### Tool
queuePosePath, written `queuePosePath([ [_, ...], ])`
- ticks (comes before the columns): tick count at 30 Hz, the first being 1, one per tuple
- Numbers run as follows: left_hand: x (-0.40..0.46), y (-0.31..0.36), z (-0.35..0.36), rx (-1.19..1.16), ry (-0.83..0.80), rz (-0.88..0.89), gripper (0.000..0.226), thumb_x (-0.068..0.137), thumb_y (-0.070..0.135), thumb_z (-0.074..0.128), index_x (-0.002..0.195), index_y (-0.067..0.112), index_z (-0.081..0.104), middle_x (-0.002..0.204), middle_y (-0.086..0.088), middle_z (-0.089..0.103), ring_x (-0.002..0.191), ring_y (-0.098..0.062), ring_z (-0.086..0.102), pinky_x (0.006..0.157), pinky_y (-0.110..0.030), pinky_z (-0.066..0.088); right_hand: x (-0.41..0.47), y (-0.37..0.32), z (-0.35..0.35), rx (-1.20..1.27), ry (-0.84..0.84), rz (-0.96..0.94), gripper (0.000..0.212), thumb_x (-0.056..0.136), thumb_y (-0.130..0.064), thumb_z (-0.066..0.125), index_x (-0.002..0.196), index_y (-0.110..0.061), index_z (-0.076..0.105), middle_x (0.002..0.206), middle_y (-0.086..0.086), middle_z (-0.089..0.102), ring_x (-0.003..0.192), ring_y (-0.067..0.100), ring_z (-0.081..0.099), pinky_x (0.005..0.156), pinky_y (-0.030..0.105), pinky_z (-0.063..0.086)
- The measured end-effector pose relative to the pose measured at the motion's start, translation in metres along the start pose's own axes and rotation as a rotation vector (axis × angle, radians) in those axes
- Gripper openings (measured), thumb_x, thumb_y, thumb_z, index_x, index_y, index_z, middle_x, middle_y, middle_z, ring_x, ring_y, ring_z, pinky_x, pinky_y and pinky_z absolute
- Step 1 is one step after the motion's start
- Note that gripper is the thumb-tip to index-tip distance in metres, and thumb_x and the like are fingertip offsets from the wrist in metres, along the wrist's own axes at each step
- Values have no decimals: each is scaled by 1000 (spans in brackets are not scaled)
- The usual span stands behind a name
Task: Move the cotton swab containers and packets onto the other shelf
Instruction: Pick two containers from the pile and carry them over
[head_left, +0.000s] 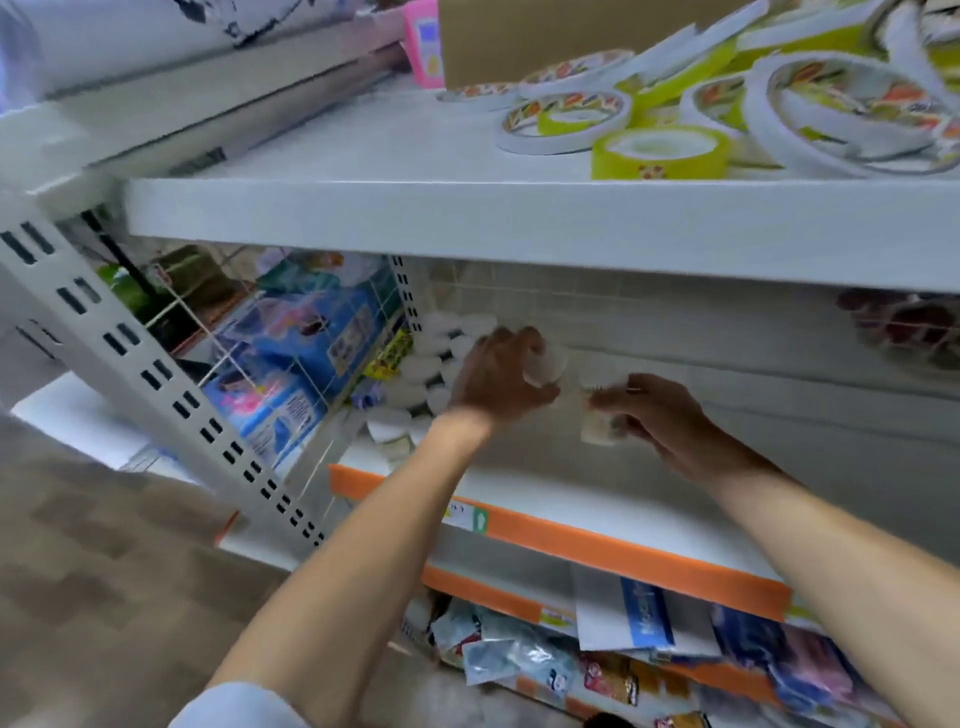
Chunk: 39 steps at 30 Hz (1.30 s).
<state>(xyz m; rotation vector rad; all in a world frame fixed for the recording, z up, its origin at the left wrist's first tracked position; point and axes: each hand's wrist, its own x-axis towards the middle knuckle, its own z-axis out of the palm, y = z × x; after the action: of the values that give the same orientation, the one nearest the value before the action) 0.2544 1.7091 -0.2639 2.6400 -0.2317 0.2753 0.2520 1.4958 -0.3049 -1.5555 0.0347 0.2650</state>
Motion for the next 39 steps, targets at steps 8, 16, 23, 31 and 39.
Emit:
queuePosePath([
  [8,50,-37,-7,237,55,35,57,68,58,78,117,33,66,128,-1,53,125,-28,39,98,-38,35,30,7,21,-123,128,-61,28,67,-14,90,91,-15,75,92,10,78,79,23,72,76,40,58],
  [16,86,-62,8,252,-26,18,58,69,59,79,120,36,65,135,2,49,131,-29,32,105,-41,28,49,12,31,-155,266,-149,43,65,-3,89,94,-25,67,89,-7,74,77,11,70,61,24,60],
  [23,99,-66,23,259,-53,11,56,72,57,77,122,37,63,135,0,49,130,-30,33,103,-43,30,74,18,37,-166,339,-133,57,66,-10,90,115,-23,63,105,-11,69,93,4,66,67,14,52],
  [31,113,-74,21,288,-99,-25,58,72,57,75,125,38,61,138,3,50,134,-30,30,106,-45,30,107,21,54,-209,394,-111,55,70,-13,87,118,-21,61,110,-5,65,97,14,63,70,17,45],
  [39,116,-78,21,334,-143,-3,62,70,60,73,126,40,56,143,9,49,139,-26,32,111,-43,23,123,20,68,-224,398,-119,55,69,-12,84,119,-19,61,104,-5,65,97,15,64,68,15,44],
])
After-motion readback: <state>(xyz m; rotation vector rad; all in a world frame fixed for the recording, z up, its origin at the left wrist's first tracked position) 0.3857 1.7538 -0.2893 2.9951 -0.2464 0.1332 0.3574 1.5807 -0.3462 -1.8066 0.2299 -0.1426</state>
